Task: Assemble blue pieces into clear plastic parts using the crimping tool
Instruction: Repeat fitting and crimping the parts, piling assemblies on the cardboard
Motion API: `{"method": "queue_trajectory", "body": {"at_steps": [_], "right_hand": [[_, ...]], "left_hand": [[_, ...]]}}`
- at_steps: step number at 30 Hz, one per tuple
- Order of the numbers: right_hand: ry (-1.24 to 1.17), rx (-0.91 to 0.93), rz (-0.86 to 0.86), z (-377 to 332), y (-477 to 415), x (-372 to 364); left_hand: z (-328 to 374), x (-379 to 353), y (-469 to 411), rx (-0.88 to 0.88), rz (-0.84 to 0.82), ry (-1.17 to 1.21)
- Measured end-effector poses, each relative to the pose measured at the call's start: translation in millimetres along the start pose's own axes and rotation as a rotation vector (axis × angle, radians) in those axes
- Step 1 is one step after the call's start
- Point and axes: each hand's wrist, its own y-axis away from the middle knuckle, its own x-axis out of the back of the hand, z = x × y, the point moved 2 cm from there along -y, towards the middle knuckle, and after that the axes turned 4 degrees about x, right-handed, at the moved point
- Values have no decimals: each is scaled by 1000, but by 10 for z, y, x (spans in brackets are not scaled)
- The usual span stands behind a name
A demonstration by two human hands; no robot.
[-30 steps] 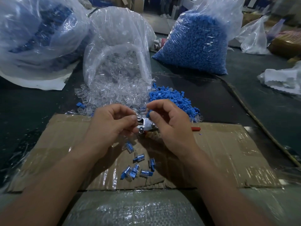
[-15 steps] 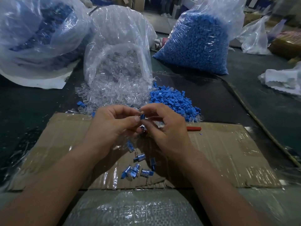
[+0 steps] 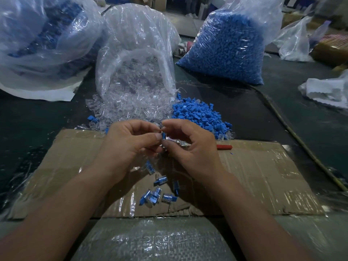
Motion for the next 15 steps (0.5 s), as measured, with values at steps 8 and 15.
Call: {"method": "queue_trajectory", "body": {"at_steps": [8, 15], "right_hand": [[13, 32, 39, -11, 5, 17], [36, 63, 53, 0, 14, 27]], "left_hand": [[32, 8, 5, 15, -40, 24], [26, -3, -1, 32, -59, 96]]}}
